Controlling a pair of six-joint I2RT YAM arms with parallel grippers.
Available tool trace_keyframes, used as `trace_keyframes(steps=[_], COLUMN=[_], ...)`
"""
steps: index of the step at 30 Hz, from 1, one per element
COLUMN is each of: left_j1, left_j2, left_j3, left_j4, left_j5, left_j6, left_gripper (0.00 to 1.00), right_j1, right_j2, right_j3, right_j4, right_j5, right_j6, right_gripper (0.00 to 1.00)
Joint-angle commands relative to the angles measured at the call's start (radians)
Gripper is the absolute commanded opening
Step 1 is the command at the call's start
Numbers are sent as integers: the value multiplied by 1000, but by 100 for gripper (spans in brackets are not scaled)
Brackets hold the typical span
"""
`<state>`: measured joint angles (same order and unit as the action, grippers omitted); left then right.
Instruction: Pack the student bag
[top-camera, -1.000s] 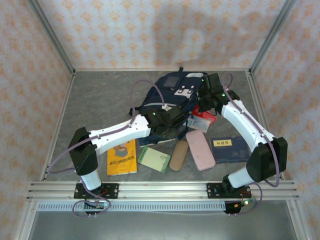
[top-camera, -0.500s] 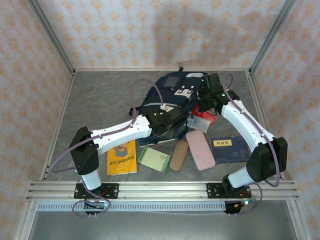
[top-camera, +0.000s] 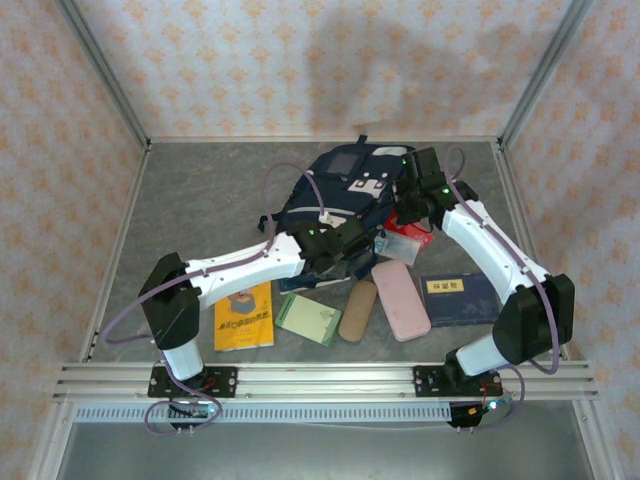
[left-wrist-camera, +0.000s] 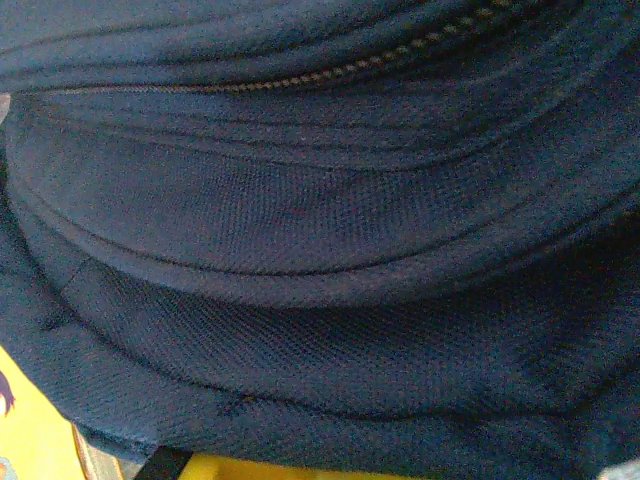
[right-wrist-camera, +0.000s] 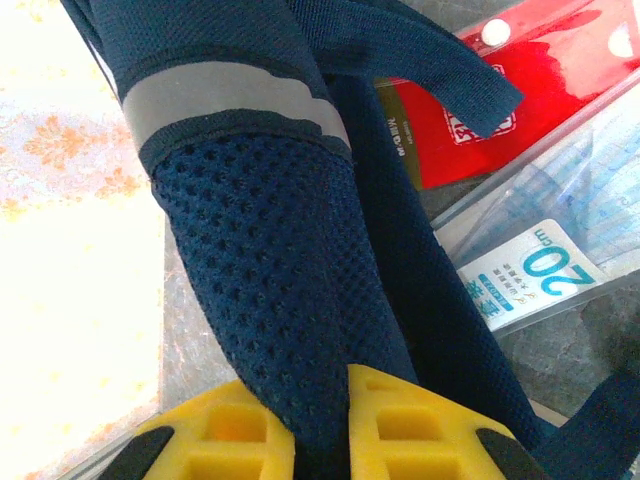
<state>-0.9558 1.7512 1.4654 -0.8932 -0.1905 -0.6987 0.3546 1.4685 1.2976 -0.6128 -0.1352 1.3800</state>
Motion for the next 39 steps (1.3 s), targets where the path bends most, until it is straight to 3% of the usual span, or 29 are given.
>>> trace_keyframes(steps=[1,17,24,28,38,39], left_j1=[1,86,136,135,161,161], left_j2=[14,-257,-366,-398,-403,-400], left_j3=[-23,-264,-388,-385,-421,-413], left_j4=[-11,-50,-12,35,90,99], left_j5=[-26,-48,-6,75,73,87], left_j6=[-12,16,36,57,75,84], left_gripper=[0,0,0,0,0,0], right_j1=[3,-75,-98,-97,-99,-99], right_j2=[-46,-40,-12,-10,-15,-1], right_j3=[9,-31,-34,-39,-37,-16], right_j4=[28,48,74,93,102,73], right_j5=[15,36,15,-12,-2,-4], right_j6=[18,-56,-73,-59,-167,-217], right_gripper=[0,0,0,0,0,6])
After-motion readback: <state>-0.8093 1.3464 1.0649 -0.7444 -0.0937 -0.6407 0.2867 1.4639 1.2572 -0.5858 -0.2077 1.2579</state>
